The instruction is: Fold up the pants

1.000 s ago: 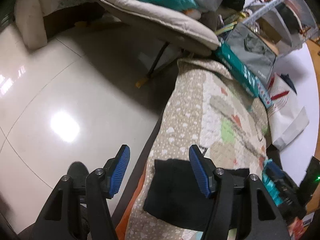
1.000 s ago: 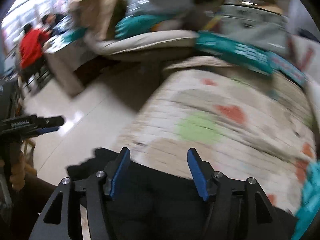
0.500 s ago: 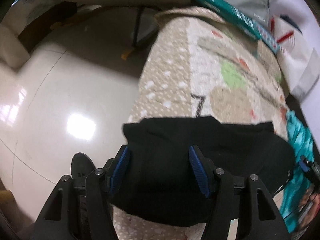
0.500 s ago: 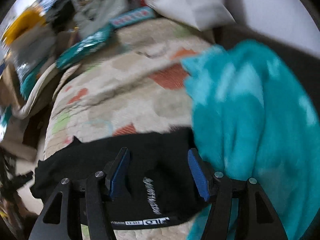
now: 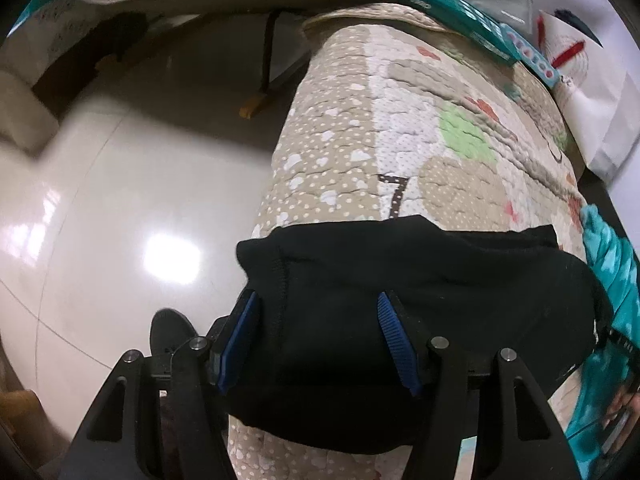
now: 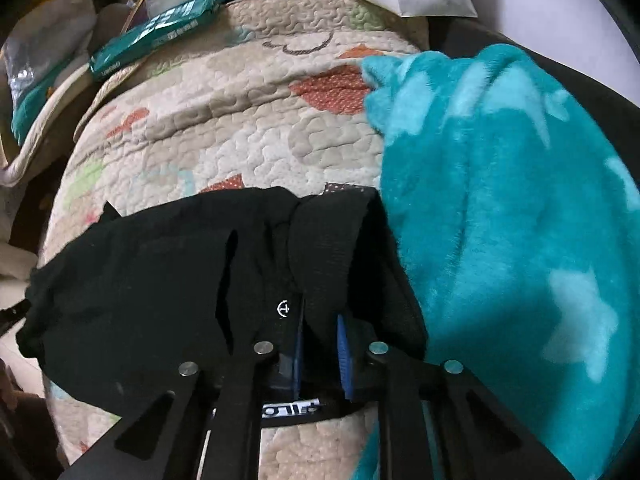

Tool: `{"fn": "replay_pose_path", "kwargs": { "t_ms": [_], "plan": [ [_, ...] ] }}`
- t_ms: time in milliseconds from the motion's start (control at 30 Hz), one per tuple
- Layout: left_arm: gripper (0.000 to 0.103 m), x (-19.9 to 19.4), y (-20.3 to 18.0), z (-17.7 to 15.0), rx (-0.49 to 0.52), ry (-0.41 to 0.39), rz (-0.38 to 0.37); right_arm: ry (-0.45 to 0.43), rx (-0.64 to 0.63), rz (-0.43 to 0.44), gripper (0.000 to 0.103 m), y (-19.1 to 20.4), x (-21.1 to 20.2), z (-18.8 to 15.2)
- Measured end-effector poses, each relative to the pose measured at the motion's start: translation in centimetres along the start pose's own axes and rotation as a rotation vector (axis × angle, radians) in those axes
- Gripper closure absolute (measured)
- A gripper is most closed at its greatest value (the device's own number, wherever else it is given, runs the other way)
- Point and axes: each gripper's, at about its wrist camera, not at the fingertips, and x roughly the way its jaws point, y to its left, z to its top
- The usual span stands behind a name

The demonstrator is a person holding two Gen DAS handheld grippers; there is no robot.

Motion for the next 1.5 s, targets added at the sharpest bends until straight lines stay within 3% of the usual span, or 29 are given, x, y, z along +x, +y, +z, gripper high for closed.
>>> {"fn": "replay_pose_path", "kwargs": {
  "t_ms": [100, 267, 400, 567, 633, 700, 900, 967, 1100, 1133, 1167, 1200, 1467, 1500],
  "plan": [
    [0.042, 0.2, 0.3, -0.2, -0.001, 0.018, 0.024, 0.030, 0.025, -0.031, 0.089, -0.6, -0.2, -0.2],
    [0.041, 0.9, 0.1, -0.8, 0.037, 0.064, 0.081, 0.125, 0.038, -0.155, 0.085, -1.8, 1.5, -1.1],
    [0.032, 1.3, 0.8, -1.0, 0.008, 0.096, 0.087, 0.151, 0.007, -0.183, 0.067, -1.6, 1.7, -1.2],
    [0.024, 1.9, 2.6, -1.4, -0.069, 0.181, 0.086, 0.062, -0.084, -0.280, 0.047, 0.1, -2.0, -1.2],
    [0.022, 1.7, 3.2, -1.7, -0.071, 0.193, 0.102, -0.020, -0.127, -0.311, 0.045, 1.5, -4.2, -0.8],
    [0.022, 1.4, 3.3, -1.8, -0.056, 0.189, 0.124, -0.080, -0.176, -0.245, 0.045, 3.4, -5.4, 0.2],
    [0.022, 0.8, 3.0, -2.5, 0.019, 0.165, 0.185, -0.105, -0.347, 0.171, 0.045, 13.3, -3.0, 4.2],
    [0.022, 0.9, 3.2, -2.8, 0.021, 0.168, 0.178, -0.082, -0.414, 0.213, 0.045, 16.6, -0.6, 5.4],
    [0.022, 1.1, 4.2, -2.8, -0.014, 0.187, 0.131, -0.011, -0.511, 0.193, 0.045, 20.6, 4.7, 7.0],
    [0.022, 1.1, 4.4, -2.8, -0.026, 0.193, 0.119, 0.027, -0.513, 0.198, 0.049, 21.0, 5.9, 7.2],
    [0.021, 1.4, 4.5, -2.6, -0.033, 0.198, 0.113, 0.064, -0.509, 0.207, 0.076, 20.9, 6.7, 6.9],
    [0.020, 1.5, 4.6, -2.5, -0.040, 0.203, 0.106, 0.085, -0.509, 0.201, 0.088, 21.2, 7.3, 6.8],
    [0.018, 1.7, 4.2, -2.4, -0.035, 0.202, 0.120, 0.032, -0.466, 0.130, 0.103, 20.5, 7.9, 9.2],
    [0.017, 1.7, 4.4, -2.4, -0.042, 0.204, 0.113, 0.007, -0.466, 0.077, 0.103, 20.6, 8.0, 9.5]
  ]
}}
